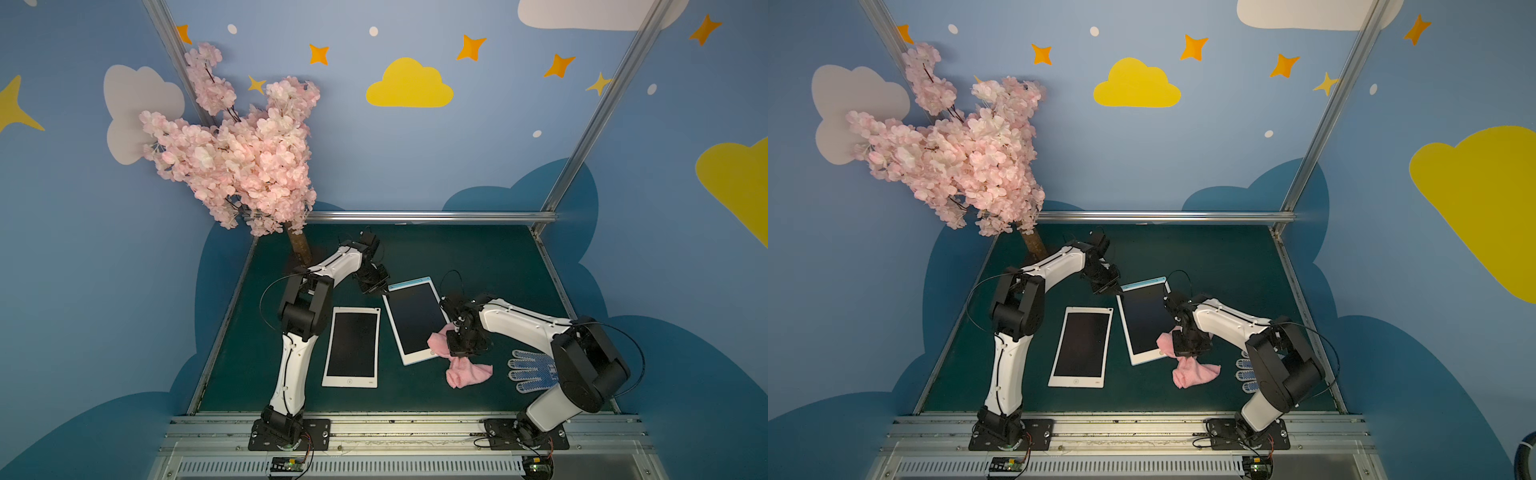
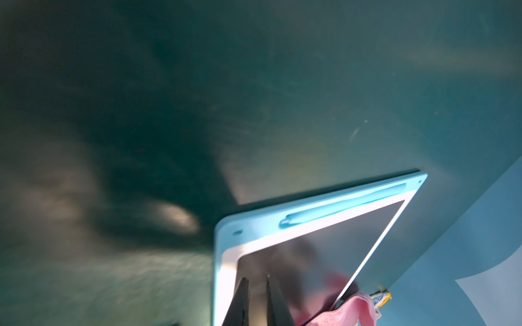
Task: Wipe the drawing tablet
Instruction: Wipe the dirt from the drawing tablet, then move the drawing tablet to the center of the board.
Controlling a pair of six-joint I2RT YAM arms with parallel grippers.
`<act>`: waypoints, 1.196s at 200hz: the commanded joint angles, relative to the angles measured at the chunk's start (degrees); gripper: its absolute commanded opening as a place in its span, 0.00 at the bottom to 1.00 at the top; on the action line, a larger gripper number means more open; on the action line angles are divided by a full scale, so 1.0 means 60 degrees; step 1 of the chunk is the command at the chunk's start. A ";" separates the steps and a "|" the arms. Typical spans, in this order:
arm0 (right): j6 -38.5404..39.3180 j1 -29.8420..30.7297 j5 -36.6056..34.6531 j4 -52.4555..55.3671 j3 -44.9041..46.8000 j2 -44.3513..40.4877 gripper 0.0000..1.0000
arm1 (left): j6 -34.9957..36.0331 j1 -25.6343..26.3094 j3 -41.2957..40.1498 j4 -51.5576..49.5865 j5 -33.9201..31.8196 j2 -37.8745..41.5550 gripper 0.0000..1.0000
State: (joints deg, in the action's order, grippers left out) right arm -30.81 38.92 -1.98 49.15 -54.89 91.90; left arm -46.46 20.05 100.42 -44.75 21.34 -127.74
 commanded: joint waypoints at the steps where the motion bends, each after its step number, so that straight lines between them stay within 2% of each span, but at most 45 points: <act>1: 0.0008 0.0146 -0.0124 0.0158 -0.0451 0.0119 0.00 | 0.0220 -0.0296 -0.0572 -0.0035 -0.0371 0.1093 0.17; 37: 0.0049 0.0215 -0.0125 0.0404 -0.0931 -0.0003 0.00 | 0.0359 -0.0911 -0.2125 -0.0229 -0.1140 0.2552 0.21; 69: 0.0557 0.1022 -0.0342 0.0705 -0.1868 -0.0101 0.00 | -0.0069 -0.1646 -0.3505 -0.0971 -0.2021 0.3875 0.28; 96: 0.0838 0.1938 -0.0125 0.0359 -0.2476 0.0004 0.00 | -0.1054 -0.2399 -0.5488 -0.0581 -0.1799 0.5378 0.35; 117: 0.0887 0.2183 0.0215 -0.0025 -0.2908 0.0221 0.00 | -0.1620 -0.2747 -0.6626 -0.0148 -0.1561 0.6295 0.42; 130: 0.0879 0.2215 0.0324 -0.0094 -0.3196 0.0387 0.00 | -0.1726 -0.2880 -0.7016 -0.0056 -0.1390 0.6541 0.48; 135: 0.0893 0.2208 0.0329 -0.0108 -0.3296 0.0458 0.00 | -0.1756 -0.2945 -0.7143 -0.0060 -0.1390 0.6603 0.56; 138: 0.0902 0.2218 0.0330 -0.0109 -0.3364 0.0486 0.00 | -0.1781 -0.2970 -0.7228 -0.0056 -0.1173 0.6643 0.67; 141: 0.0912 0.2215 0.0337 -0.0113 -0.3431 0.0533 0.00 | -0.1816 -0.3008 -0.7331 -0.0018 -0.1056 0.6662 0.74; 152: 0.0985 0.2227 0.0341 -0.0116 -0.3593 0.0630 0.00 | -0.1869 -0.3151 -0.7711 0.0230 -0.0703 0.6790 0.82; 185: 0.1178 0.2063 0.0536 -0.0225 -0.3856 0.0714 0.00 | -0.1808 -0.3189 -0.8523 0.0441 -0.0719 0.7010 0.82; 203: 0.1178 0.1856 0.0831 -0.0303 -0.3874 0.0738 0.00 | -0.1956 -0.3153 -0.9061 0.1107 -0.0474 0.7197 0.83; 207: 0.1166 0.1806 0.0860 -0.0321 -0.3880 0.0738 0.00 | -0.1997 -0.3151 -0.9155 0.1260 -0.0360 0.7188 0.92; 210: 0.1147 0.1772 0.0905 -0.0335 -0.3865 0.0742 0.00 | -0.2046 -0.3124 -0.9239 0.1361 -0.0283 0.7173 0.94; 239: 0.1048 0.1383 0.1204 -0.0483 -0.3714 0.0673 0.00 | -0.2448 -0.2638 -0.9629 0.1896 -0.0269 0.7302 0.96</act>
State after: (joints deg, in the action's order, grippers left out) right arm -24.56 48.95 3.07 47.24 -76.99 95.98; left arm -58.81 2.24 44.03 -37.41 18.35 -85.36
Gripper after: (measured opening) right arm 0.053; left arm 0.956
